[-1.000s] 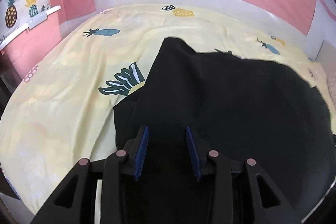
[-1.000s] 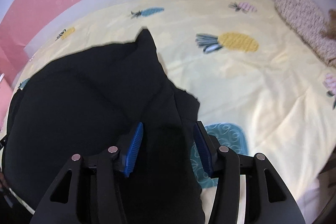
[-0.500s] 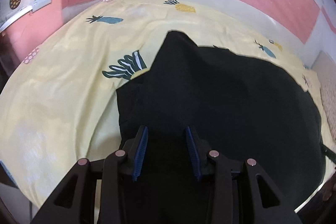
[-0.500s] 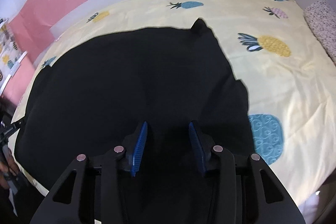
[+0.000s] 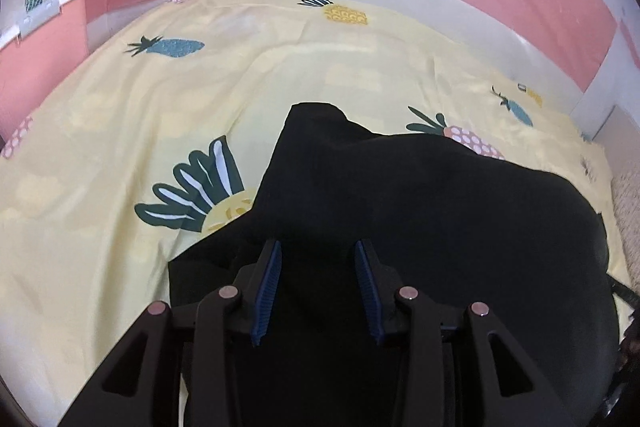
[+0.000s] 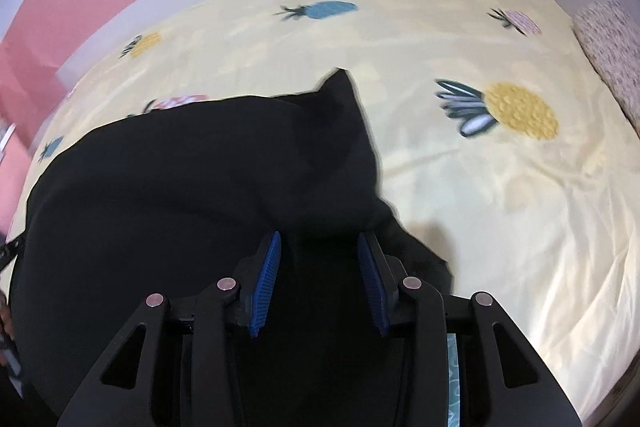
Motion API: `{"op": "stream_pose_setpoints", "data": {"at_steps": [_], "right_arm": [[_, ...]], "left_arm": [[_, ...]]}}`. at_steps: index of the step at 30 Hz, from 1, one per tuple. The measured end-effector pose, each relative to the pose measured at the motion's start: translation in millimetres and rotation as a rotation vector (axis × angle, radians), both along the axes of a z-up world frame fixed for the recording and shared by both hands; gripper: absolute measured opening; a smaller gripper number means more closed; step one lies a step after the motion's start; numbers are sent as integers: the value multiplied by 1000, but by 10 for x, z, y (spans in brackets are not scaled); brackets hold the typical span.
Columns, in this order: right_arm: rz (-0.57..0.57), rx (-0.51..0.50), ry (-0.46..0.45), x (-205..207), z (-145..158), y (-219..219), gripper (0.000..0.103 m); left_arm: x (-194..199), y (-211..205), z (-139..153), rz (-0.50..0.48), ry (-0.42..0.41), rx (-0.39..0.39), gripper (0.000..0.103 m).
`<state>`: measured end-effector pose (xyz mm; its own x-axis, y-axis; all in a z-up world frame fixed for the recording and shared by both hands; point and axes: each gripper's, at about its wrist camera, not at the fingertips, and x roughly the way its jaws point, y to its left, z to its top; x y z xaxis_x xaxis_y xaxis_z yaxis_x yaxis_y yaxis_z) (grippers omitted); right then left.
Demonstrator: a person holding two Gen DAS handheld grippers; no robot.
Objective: Fold large clothes
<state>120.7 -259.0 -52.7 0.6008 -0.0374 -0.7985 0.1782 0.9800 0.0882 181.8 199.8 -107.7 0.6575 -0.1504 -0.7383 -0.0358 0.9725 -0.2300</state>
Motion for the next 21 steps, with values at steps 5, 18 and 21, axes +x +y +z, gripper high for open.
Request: {"op": "stream_pose_setpoints", "data": {"at_steps": [5, 18, 21], "right_arm": [[-9, 21, -9, -176, 121, -2, 42], [-15, 236, 22, -938, -59, -333, 78], [-30, 336, 38, -923, -156, -432, 78]], "left_arm": [[-66, -43, 105, -1, 4, 39, 40], [-827, 656, -31, 68, 62, -98, 69], [-857, 708, -108, 67, 72, -154, 73]]}}
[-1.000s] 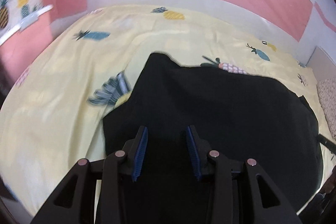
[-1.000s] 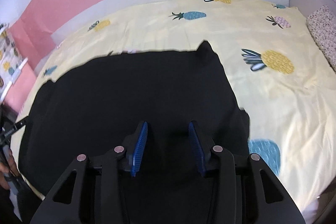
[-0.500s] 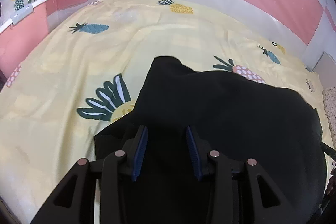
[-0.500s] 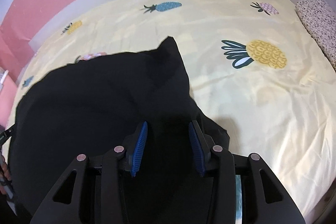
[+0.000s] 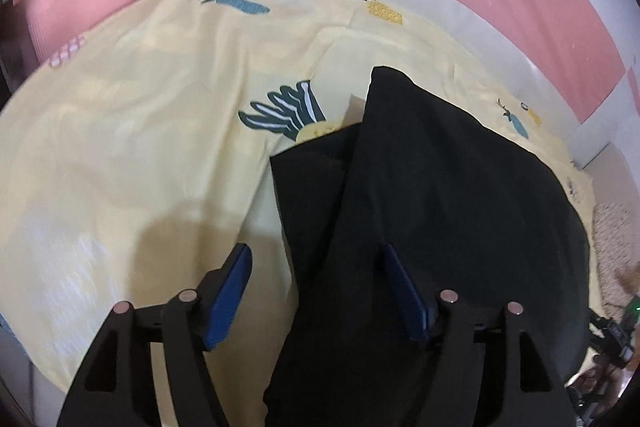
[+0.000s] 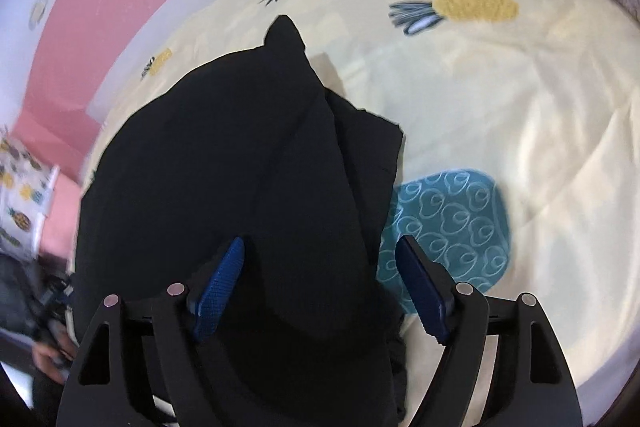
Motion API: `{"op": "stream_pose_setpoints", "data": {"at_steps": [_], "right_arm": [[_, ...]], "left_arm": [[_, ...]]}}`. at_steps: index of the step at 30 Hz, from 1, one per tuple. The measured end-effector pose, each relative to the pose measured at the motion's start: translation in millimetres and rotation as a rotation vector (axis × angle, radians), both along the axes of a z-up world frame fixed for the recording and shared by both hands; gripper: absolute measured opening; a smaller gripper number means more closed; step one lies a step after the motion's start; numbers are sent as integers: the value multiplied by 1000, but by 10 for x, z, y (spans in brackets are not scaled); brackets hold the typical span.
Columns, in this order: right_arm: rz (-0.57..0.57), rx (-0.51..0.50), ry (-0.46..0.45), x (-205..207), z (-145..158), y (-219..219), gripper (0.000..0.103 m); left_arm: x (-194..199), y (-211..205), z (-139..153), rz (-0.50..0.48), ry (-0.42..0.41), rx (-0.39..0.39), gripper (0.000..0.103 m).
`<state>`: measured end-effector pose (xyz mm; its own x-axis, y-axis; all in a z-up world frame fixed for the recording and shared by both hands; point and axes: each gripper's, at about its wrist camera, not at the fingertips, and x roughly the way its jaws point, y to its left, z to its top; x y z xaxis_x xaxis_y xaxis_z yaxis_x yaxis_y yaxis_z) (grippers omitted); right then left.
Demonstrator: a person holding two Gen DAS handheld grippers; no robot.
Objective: Fold large clothes
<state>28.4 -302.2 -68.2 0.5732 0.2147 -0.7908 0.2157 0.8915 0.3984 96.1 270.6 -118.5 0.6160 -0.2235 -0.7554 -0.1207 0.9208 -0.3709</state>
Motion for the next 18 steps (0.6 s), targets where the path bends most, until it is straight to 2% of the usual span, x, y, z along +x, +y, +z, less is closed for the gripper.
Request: {"op": "stream_pose_setpoints", "data": {"at_steps": [6, 8, 18], "right_arm": [[26, 64, 22, 199, -70, -56, 78], [35, 92, 30, 258, -105, -83, 78], [57, 216, 37, 467, -302, -199, 83]], "left_arm": [[184, -9, -185, -35, 48, -139, 83], [239, -29, -230, -38, 63, -163, 84], [366, -224, -304, -72, 90, -131, 93]]}}
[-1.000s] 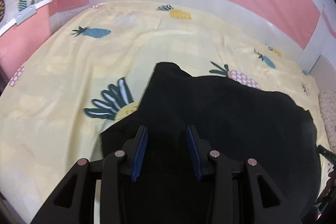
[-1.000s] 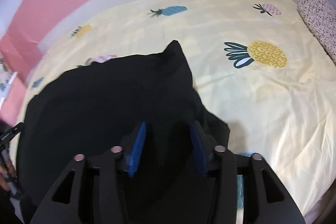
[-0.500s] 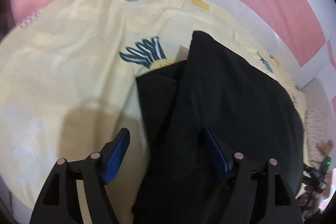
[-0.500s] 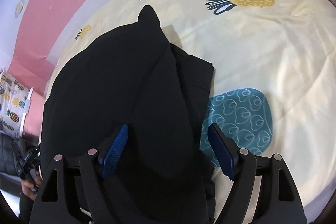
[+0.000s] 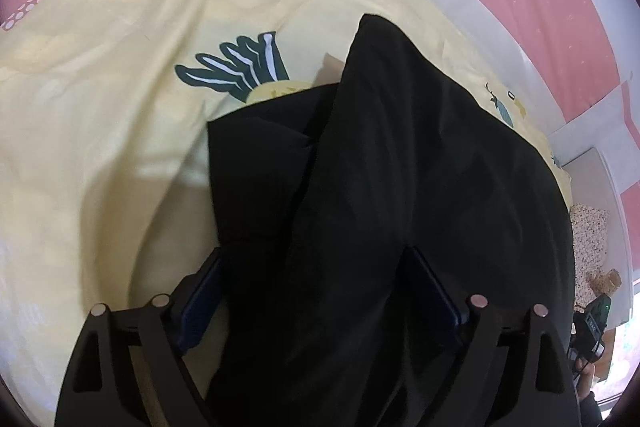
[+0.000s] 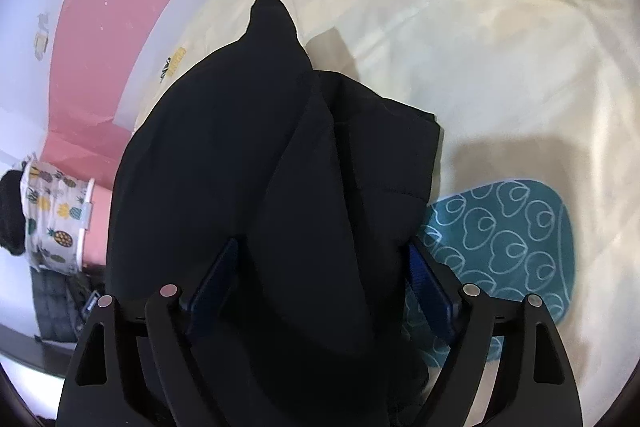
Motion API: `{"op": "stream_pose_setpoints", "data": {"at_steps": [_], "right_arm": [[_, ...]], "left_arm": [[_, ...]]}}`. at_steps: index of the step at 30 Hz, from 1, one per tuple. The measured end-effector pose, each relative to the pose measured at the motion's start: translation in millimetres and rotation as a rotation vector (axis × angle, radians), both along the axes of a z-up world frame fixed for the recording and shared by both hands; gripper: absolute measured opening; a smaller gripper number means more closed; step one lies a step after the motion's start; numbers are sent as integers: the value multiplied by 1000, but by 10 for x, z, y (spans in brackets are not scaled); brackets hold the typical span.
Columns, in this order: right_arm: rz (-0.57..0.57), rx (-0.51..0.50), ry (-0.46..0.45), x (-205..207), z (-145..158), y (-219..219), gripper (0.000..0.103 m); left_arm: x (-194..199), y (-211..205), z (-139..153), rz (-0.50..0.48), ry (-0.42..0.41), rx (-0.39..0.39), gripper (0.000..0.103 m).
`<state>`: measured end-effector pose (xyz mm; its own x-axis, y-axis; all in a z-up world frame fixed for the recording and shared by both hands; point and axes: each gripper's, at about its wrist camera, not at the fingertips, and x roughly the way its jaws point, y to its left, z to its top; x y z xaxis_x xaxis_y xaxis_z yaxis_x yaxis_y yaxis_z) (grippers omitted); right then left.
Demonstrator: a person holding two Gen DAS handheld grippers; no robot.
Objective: Fold large clothes
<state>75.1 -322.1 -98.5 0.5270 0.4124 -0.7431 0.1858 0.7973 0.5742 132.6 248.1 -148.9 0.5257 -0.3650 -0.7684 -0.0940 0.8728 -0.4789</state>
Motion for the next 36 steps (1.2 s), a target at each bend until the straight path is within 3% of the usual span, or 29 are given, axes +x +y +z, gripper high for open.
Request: {"op": "stream_pose_setpoints", "data": {"at_steps": [7, 9, 13, 24, 26, 29, 31, 33, 36], "right_arm": [[7, 74, 23, 112, -137, -60, 85], [19, 69, 29, 122, -131, -58, 84], [48, 43, 30, 153, -53, 4, 73], [65, 47, 54, 285, -148, 67, 75], [68, 24, 49, 260, -123, 104, 69], [68, -8, 25, 192, -14, 206, 50], [71, -44, 12, 168, 85, 314, 43], [69, -67, 9, 142, 172, 368, 38], [61, -92, -11, 81, 338, 442, 33]], "left_arm": [[108, -63, -57, -14, 22, -8, 101], [109, -71, -51, -19, 22, -2, 101], [106, -135, -3, -31, 36, 25, 100], [249, -334, -42, -42, 43, 80, 101], [233, -377, -24, -42, 34, 106, 100], [165, -498, 110, -51, 4, 162, 82], [82, -640, 240, -71, -31, 244, 61], [9, -747, 342, -88, -57, 312, 47], [-65, -739, 472, -82, -68, 309, 34]]}}
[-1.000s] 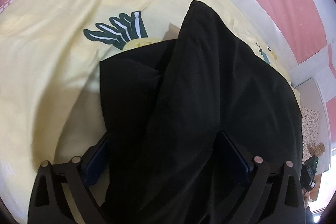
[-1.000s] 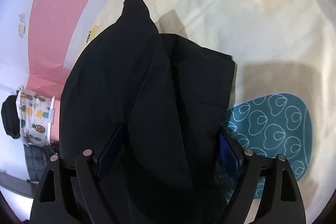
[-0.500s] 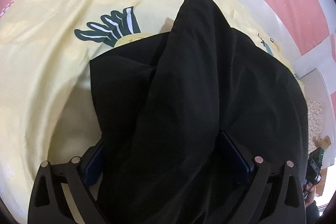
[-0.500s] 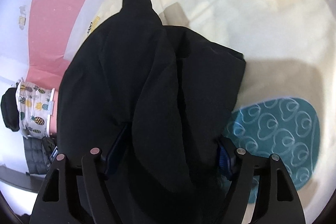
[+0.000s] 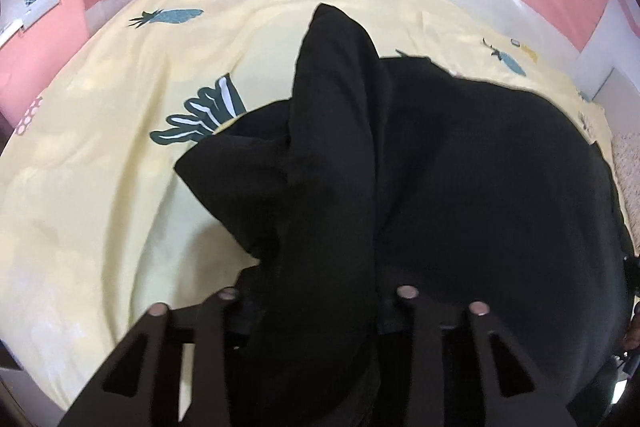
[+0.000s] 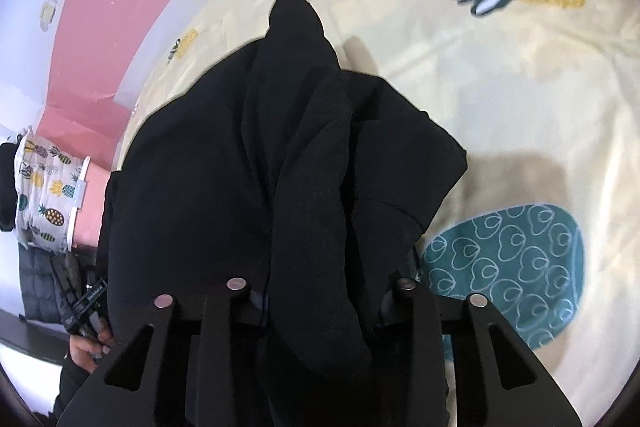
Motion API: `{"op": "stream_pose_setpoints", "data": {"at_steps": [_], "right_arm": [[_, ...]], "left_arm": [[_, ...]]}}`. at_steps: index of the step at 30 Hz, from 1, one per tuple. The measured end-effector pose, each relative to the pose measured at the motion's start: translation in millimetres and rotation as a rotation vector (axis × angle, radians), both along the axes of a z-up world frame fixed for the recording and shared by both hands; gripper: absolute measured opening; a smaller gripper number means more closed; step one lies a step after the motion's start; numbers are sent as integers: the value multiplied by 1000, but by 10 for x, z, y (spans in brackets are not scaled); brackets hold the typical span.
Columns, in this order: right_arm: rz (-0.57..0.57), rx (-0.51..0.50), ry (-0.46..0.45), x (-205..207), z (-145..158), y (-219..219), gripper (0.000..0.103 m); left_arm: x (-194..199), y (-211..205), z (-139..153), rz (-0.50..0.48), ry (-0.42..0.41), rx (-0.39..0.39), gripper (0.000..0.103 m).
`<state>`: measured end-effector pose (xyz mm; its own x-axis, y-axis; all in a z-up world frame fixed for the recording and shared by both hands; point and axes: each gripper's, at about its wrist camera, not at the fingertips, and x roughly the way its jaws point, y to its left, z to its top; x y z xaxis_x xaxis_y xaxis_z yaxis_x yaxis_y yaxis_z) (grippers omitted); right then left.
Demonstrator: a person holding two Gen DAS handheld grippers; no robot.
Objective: Fold large clothes
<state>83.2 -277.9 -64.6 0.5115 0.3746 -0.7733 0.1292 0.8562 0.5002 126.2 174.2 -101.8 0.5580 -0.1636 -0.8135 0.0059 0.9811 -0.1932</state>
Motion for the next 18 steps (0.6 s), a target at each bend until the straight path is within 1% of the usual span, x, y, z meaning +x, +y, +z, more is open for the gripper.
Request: {"op": "stream_pose_setpoints", "data": {"at_steps": [3, 7, 12, 14, 18], "right_arm": [[-1, -6, -53, -117, 218, 42, 31], [9, -17, -117, -262, 496, 77, 30], [25, -23, -161, -355, 666, 81, 30], [23, -18, -181, -384, 764, 48, 30], [16, -16, -219, -375, 904, -47, 30]], "left_arm": [[-110, 139, 140, 14, -15, -52, 29], [-300, 180, 433, 3, -80, -91, 28], [-481, 161, 773, -23, -147, -114, 27], [-439, 261, 946, -32, -162, -133, 27], [-481, 191, 1144, -55, -195, -153, 27]]}}
